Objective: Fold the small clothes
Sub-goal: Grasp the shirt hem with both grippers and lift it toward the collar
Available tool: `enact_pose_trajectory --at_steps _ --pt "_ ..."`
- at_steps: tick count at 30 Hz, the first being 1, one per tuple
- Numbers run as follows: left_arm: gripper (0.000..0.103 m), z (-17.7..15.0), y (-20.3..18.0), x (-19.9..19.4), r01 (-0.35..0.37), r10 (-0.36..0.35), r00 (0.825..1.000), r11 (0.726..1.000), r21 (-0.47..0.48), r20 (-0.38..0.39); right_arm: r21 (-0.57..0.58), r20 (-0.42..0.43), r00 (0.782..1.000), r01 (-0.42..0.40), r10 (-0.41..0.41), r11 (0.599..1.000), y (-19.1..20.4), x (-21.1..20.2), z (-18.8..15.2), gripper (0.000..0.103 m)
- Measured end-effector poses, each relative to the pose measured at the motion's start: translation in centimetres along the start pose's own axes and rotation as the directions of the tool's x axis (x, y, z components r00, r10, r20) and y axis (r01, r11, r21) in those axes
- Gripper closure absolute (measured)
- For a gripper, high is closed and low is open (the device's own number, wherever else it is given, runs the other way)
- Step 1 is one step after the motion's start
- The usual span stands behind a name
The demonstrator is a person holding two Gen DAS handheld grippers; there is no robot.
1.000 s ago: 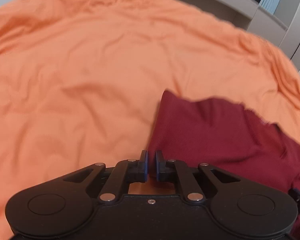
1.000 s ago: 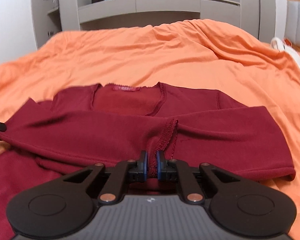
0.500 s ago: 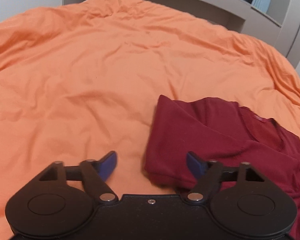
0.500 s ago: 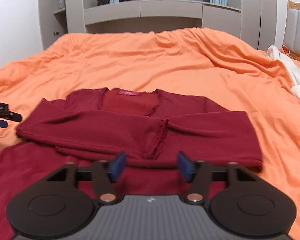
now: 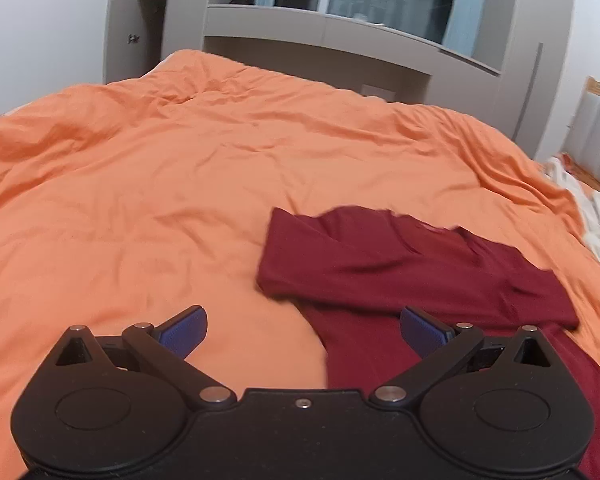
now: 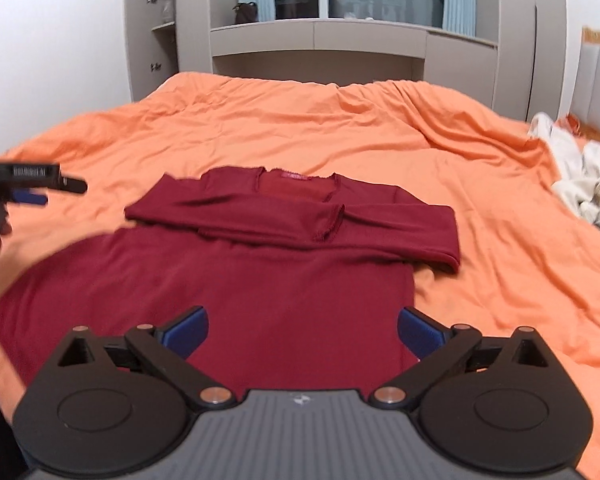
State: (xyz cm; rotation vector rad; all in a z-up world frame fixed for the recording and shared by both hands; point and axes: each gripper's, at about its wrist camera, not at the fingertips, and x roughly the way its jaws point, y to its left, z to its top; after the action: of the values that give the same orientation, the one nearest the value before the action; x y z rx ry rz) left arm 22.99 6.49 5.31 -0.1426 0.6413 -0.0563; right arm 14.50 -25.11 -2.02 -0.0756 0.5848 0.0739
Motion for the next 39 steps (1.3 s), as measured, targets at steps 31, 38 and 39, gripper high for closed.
enact_pose_trajectory --at_steps 31,38,39 --pt "0.0 -12.8 -8.0 -9.7 0.337 -0.328 0.94 0.847 0.41 -0.093 -0.388 0.066 0.996 0.083 -0.063 0.918 5.2 -2.9 -9.3 0.026" --pt "0.0 -14.4 -9.3 -9.4 0.351 -0.333 0.934 0.8 0.486 -0.126 -0.204 0.038 0.996 -0.066 0.075 0.977 2.6 -1.8 -5.5 0.063" --pt "0.0 -14.5 -9.5 -9.4 0.347 -0.33 0.936 0.796 0.497 -0.125 -0.171 0.03 0.995 -0.084 0.091 0.982 2.2 -1.5 -4.7 0.063"
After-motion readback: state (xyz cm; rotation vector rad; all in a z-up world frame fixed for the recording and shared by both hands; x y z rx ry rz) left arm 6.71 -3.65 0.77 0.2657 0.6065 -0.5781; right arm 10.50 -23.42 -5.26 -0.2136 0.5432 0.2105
